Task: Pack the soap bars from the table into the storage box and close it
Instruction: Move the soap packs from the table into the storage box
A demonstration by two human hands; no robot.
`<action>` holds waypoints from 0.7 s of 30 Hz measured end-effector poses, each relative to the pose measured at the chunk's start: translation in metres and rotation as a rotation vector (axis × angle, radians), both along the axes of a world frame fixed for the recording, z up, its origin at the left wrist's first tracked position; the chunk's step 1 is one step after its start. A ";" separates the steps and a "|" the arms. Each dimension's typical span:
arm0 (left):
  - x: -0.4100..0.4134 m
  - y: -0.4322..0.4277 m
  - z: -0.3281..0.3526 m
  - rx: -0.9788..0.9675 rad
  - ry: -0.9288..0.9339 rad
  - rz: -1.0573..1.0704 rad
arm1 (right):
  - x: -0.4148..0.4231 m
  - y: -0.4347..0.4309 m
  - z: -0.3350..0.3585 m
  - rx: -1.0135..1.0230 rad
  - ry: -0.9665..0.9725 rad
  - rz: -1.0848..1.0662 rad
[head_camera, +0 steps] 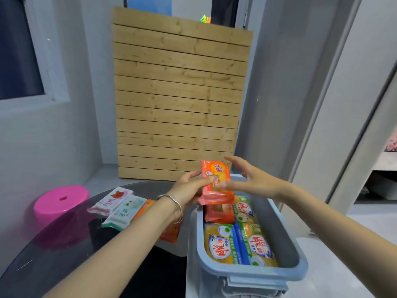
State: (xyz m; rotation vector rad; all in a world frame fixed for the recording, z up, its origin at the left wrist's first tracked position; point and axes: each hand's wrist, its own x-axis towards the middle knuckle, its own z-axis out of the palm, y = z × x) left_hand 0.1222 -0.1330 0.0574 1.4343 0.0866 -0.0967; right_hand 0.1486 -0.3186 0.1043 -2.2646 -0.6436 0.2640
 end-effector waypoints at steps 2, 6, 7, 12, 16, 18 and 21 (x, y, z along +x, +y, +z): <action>0.002 -0.015 0.002 -0.011 -0.007 -0.024 | -0.001 -0.003 0.000 -0.202 -0.102 0.091; 0.008 -0.038 0.000 0.059 -0.039 -0.029 | 0.007 -0.010 -0.006 -0.476 -0.313 0.066; 0.009 -0.040 -0.001 0.104 -0.050 -0.040 | 0.009 -0.014 -0.007 -0.483 -0.308 0.054; 0.013 -0.035 -0.003 0.472 -0.244 -0.133 | 0.019 -0.038 -0.015 -0.414 -0.211 0.006; 0.017 -0.016 -0.019 0.981 -0.282 -0.074 | 0.024 -0.049 -0.028 -0.644 -0.262 0.010; 0.015 -0.015 -0.021 1.122 -0.229 -0.140 | 0.027 -0.045 -0.033 -0.734 -0.314 0.045; 0.016 -0.019 -0.016 1.240 -0.229 -0.195 | 0.034 -0.041 -0.036 -0.738 -0.325 0.058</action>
